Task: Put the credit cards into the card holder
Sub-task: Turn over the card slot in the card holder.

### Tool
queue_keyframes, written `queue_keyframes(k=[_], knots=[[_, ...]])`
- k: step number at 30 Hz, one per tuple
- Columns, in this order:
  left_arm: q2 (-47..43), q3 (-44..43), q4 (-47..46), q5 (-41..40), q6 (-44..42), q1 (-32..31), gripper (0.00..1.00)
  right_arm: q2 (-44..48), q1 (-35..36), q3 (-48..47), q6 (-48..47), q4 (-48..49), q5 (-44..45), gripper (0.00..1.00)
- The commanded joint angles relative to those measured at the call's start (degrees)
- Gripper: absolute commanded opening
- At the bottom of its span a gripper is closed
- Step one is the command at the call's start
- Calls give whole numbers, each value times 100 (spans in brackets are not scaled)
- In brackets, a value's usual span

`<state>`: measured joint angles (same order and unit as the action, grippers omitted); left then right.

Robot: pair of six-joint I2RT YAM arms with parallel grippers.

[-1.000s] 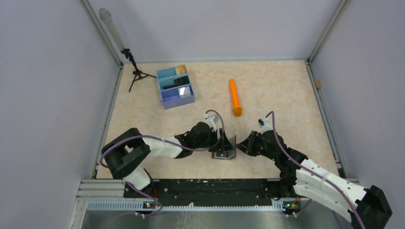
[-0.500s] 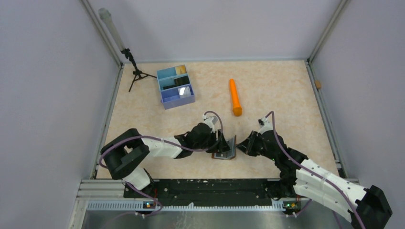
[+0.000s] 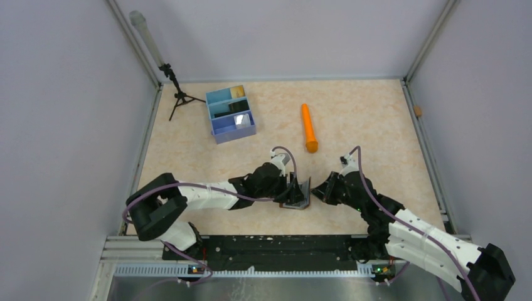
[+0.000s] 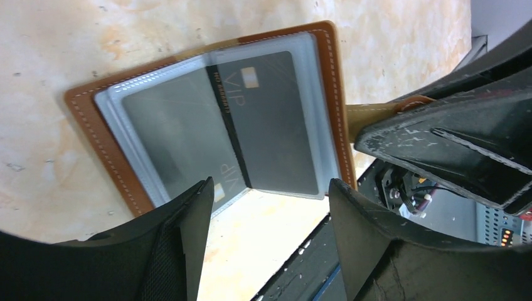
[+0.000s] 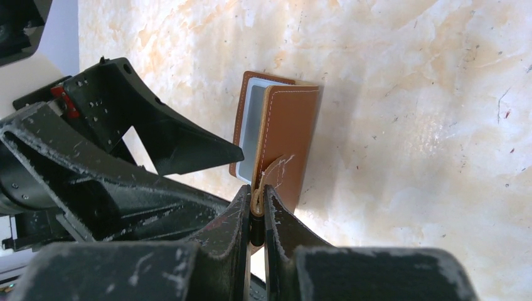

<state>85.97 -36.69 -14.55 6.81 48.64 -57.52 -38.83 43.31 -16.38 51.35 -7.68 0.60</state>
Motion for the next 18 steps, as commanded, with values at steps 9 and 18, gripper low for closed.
queue_keyframes(k=[9, 18], knots=[[73, -502, 377, -250, -202, -152, 71, 29, -24, -132, 67, 105, 115, 0], [261, -675, 499, -301, -256, -221, 71, 35, -24, -129, 77, 99, 115, 0]])
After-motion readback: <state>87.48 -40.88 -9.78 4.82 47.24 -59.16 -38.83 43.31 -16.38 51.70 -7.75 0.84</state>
